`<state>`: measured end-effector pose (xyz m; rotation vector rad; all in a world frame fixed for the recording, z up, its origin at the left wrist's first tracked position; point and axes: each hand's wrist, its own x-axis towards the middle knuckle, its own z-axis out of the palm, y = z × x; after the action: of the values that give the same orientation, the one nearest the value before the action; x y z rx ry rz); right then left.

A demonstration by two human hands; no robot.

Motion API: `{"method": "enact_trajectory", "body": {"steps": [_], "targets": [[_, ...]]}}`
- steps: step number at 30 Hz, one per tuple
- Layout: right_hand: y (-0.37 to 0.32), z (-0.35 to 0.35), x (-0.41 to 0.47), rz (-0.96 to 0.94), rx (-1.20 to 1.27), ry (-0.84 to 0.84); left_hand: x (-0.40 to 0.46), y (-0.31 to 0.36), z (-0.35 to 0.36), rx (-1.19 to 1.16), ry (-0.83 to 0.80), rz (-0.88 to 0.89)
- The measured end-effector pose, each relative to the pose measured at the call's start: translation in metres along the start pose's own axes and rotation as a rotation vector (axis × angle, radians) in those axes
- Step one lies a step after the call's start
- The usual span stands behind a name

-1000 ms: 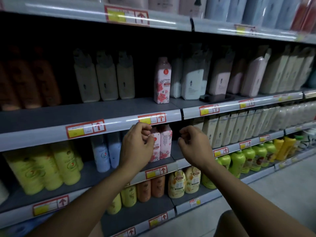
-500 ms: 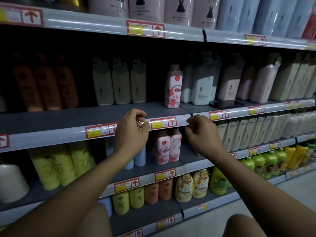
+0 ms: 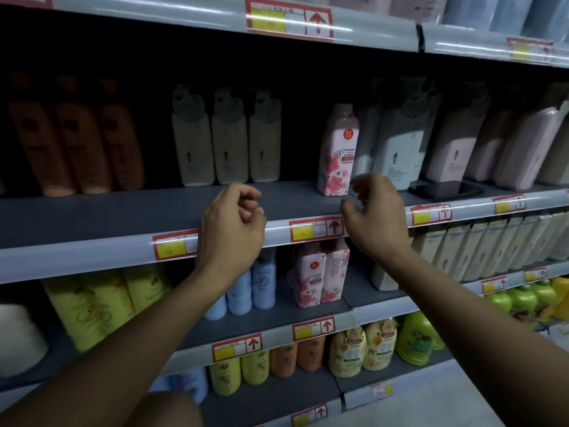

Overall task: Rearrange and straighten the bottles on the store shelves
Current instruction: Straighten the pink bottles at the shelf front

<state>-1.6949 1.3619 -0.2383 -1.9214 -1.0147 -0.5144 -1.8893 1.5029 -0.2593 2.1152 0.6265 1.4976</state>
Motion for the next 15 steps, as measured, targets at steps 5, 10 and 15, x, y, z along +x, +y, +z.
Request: {"method": "enact_trajectory", "body": {"steps": [5,10,15], "targets": [[-0.003,0.020,0.028,0.065,-0.010,0.004,0.015,-0.009,0.000,0.032,0.040,0.040],[-0.001,0.040,0.051,0.153,0.003,-0.015,0.018,-0.015,-0.001,0.022,0.047,0.059],[-0.002,0.055,0.068,0.232,0.030,-0.024,0.019,-0.019,0.000,0.011,0.069,0.067]]}}
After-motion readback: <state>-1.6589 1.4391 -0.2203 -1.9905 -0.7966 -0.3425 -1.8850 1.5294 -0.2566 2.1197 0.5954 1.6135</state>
